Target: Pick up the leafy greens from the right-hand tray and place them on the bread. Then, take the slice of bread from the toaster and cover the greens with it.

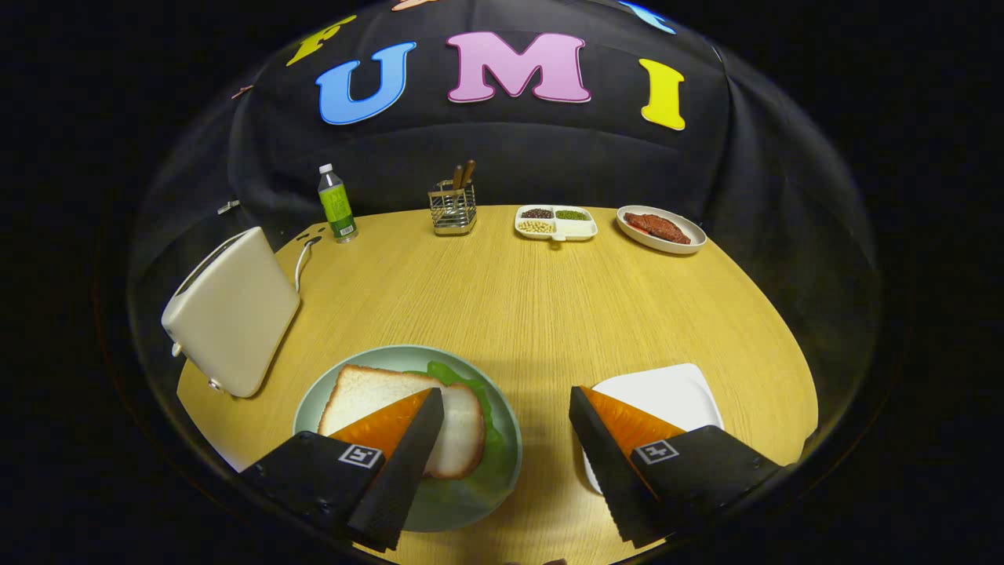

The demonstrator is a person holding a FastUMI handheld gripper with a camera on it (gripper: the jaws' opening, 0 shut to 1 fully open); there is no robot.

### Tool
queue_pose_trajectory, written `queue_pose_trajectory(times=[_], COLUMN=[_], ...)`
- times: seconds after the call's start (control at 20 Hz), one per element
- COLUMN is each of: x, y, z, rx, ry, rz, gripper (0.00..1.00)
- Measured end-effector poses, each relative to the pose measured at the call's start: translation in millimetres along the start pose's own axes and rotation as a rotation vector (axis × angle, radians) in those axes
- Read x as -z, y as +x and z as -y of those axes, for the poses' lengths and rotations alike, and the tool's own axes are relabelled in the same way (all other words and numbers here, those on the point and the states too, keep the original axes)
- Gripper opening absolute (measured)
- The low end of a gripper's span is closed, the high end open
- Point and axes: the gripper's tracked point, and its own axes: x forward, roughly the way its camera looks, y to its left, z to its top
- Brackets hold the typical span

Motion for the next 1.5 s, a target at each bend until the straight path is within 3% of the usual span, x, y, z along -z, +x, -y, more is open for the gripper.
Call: queue_pose_trajectory(times=[0.35,0.85,1.1,1.5], x=[-52,-170,-198,-200], y=[-30,-121,-148,-168], z=[27,58,60,82], rx=[-0.011,-0.107,-0.169,-0.219], ry=[-0.008,-0.155,-0.175,-0.187], rz=[0.081,0.346,0.417,0.459], gripper=[1.0,1.0,0.99,0.98])
